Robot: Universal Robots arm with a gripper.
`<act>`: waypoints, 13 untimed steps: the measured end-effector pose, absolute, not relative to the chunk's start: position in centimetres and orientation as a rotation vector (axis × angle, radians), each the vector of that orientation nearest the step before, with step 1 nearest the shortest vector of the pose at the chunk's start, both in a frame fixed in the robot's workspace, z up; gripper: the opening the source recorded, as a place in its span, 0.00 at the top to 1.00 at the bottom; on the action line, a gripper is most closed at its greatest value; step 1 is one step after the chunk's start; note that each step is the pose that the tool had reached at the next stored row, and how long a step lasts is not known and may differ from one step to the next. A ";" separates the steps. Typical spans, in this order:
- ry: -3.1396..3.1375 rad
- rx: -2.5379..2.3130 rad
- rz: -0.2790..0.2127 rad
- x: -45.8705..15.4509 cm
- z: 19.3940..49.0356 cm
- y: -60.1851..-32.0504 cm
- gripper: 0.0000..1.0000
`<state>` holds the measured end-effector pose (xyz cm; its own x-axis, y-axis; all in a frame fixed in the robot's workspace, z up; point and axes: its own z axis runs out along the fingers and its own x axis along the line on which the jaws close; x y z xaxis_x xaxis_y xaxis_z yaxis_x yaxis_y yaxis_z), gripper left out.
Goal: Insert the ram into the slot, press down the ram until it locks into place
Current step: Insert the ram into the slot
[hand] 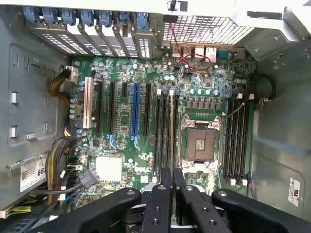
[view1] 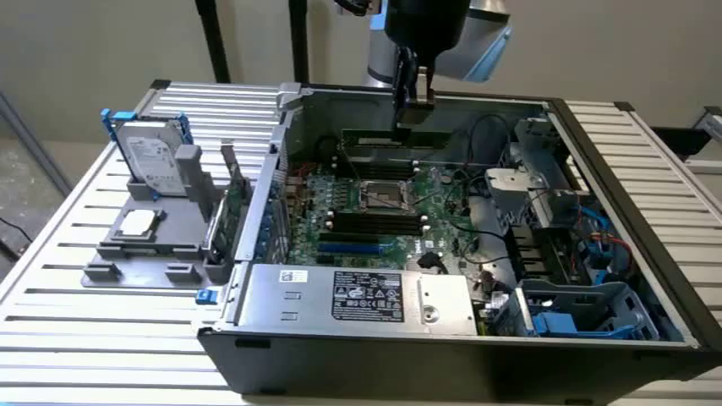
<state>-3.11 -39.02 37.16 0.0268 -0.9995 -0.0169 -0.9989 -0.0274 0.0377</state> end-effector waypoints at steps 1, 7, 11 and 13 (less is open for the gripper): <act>-2.180 2.240 -0.060 -3.1 37.2 -39.0 0.87; -2.180 2.240 -0.060 -3.1 37.2 -39.0 0.87; -2.180 2.240 -0.060 -3.1 37.2 -39.0 0.87; -2.182 2.237 -0.059 -3.1 37.0 -39.0 0.87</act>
<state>-3.12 -39.02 36.99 0.0247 -0.9996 -0.0161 -0.9990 -0.0253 0.0379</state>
